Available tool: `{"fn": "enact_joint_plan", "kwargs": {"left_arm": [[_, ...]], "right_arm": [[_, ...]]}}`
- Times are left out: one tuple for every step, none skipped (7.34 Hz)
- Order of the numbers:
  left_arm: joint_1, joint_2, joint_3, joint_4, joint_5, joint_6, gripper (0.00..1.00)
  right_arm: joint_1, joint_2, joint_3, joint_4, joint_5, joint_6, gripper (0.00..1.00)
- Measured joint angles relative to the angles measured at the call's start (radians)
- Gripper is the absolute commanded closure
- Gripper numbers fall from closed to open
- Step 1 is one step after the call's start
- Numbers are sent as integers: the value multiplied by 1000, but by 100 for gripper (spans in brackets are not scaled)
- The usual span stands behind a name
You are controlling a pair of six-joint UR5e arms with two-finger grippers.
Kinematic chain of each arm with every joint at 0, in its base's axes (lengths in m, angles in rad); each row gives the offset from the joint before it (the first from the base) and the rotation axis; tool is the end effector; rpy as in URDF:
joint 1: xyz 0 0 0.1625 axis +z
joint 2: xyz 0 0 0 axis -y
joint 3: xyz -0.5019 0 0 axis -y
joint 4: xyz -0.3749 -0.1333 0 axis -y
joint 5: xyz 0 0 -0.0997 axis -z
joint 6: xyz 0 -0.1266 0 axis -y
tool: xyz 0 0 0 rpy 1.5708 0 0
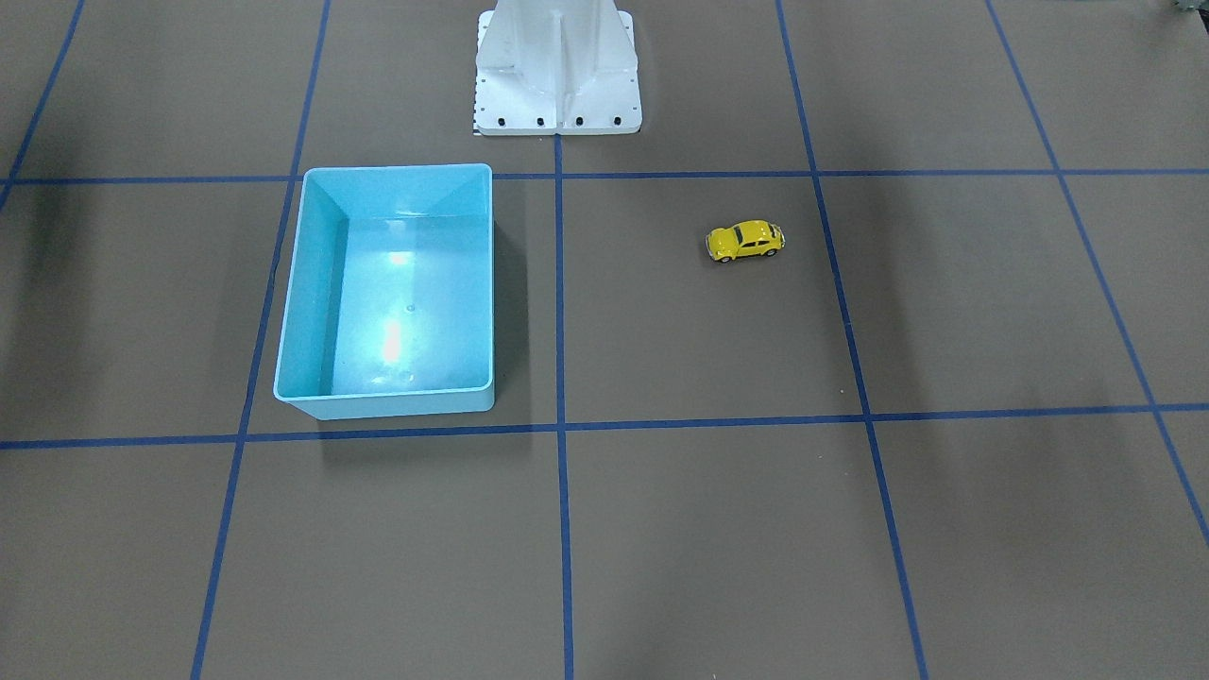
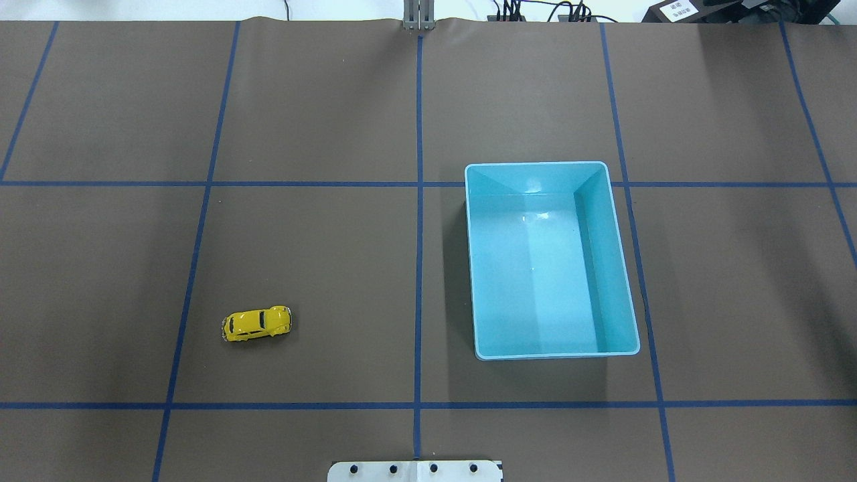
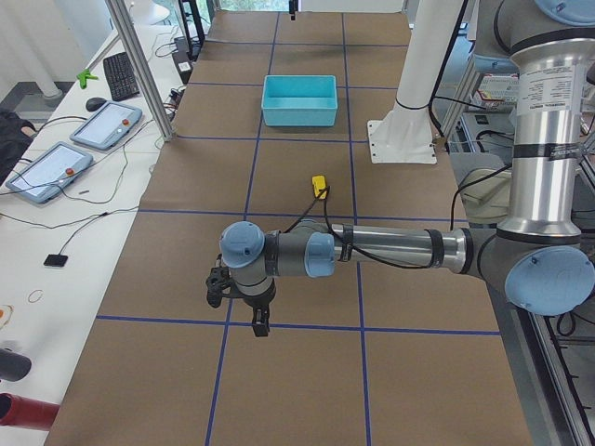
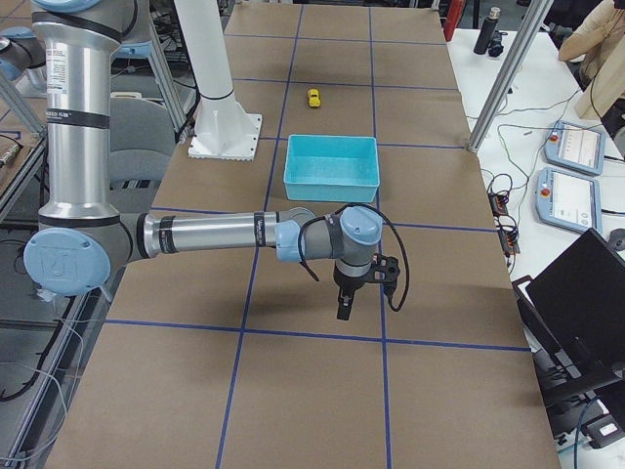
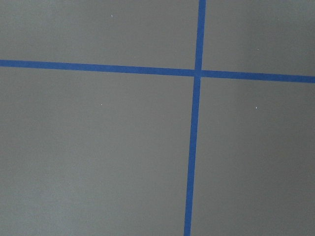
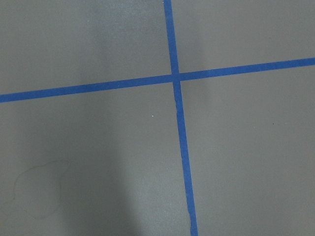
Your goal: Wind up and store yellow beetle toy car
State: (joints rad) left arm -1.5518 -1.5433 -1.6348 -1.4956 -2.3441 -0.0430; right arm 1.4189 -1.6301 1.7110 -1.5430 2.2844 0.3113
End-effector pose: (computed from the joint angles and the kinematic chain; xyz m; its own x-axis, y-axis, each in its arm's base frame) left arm -0.0362 -0.4577 0.7449 0.7161 -0.0564 -0.6957 0.0118 0.9976 -0.0686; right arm -0.0188 -0.4558 0.7176 0.7472 0.1253 0.6527 -0.0824 0.9920 -0.0960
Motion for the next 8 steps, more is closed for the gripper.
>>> {"fn": "enact_joint_plan", "kwargs": {"left_arm": [[0,0,2,0,-1,0,0],[0,0,3,0,-1,0,0],[0,0,3,0,-2,0,0],[-1,0,3,0,-2,0,0],[-1,0,3,0,-1,0,0],[-1,0,4,0,0,1,0],[-1,0,6,-2,-1,1,0],[0,0,6,-4,-1,2,0]], "right_arm": [[0,1,0,0,0,0,0],[0,1,0,0,0,0,0],[0,2,-1,0,-1,0,0],[0,2,-2,0,-1,0,0],[0,2,-3,0,-2,0,0],[0,2,-4,0,-6,-1,0],[0,3,-4,1,-12,-2,0],[0,3,-3,1,-15,-2,0]]}}
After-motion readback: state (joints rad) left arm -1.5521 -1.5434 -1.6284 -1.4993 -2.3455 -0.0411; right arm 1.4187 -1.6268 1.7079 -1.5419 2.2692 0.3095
